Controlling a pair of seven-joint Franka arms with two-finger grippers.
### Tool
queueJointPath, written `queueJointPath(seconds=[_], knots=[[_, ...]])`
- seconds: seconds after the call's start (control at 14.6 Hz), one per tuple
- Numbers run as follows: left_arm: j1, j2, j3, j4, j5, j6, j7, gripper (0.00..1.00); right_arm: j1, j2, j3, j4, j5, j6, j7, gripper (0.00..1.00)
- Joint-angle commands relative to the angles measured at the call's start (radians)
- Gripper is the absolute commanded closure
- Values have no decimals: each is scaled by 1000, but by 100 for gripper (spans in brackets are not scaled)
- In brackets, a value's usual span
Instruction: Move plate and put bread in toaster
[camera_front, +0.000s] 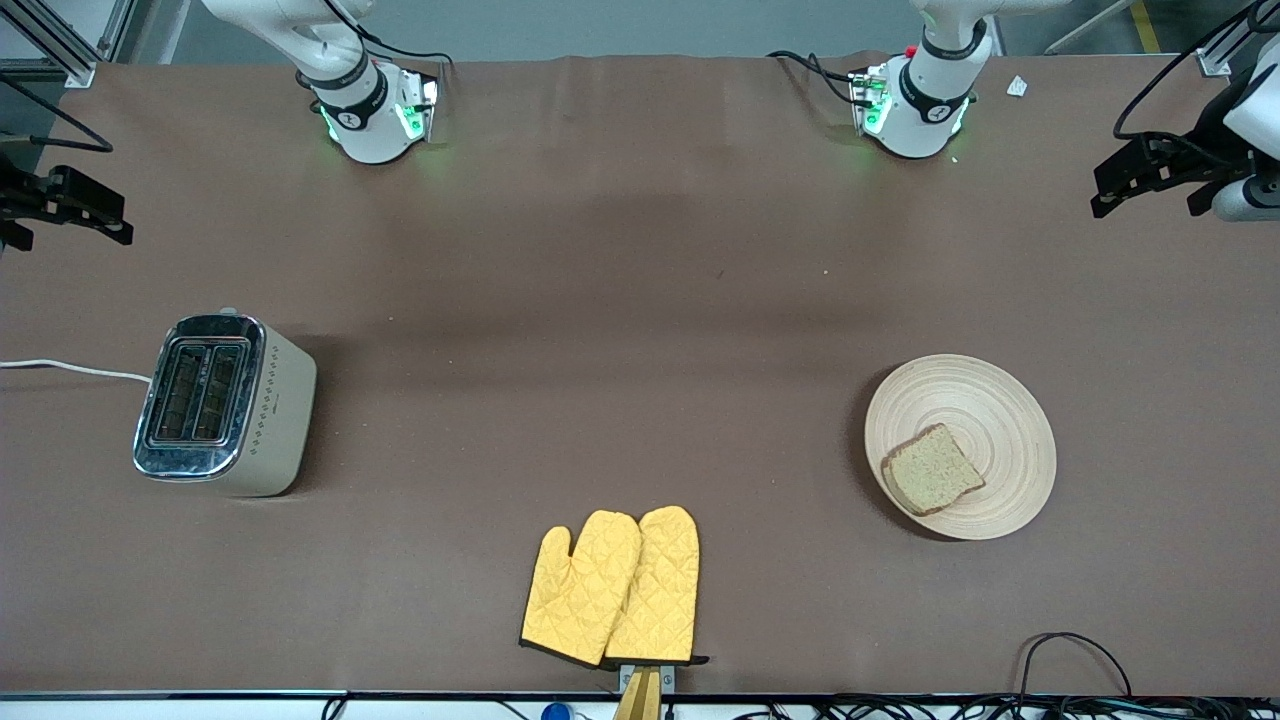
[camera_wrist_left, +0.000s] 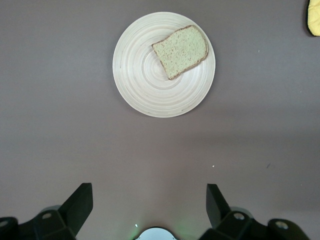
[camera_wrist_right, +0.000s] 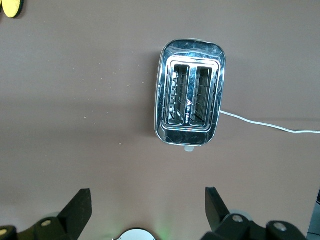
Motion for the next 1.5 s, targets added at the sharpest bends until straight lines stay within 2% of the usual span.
queueJointPath(seconds=[0.0, 0.14, 0.2, 0.41, 0.61, 0.96, 1.43], knots=[[3, 23, 3, 45, -8, -18, 15, 0, 2, -5, -5, -8, 12, 7, 5, 0], [7, 61, 23, 63, -17, -18, 18, 0, 2, -5, -5, -11, 12, 5, 5, 0], [15, 89, 61, 79, -37, -18, 18, 0, 3, -5, -5, -13, 12, 7, 5, 0], [58, 188, 148, 113, -175, -16, 50, 0, 3, -5, -5, -17, 12, 8, 6, 0], [186, 291, 155, 113, -322, 20, 200, 0, 5, -5, -5, -19, 12, 14, 5, 0], [338, 486, 153, 110, -486, 145, 417, 0, 5, -5, -5, -27, 12, 10, 6, 0], [483, 780, 153, 110, -755, 156, 647, 0, 3, -6, -2, -37, 12, 10, 5, 0]])
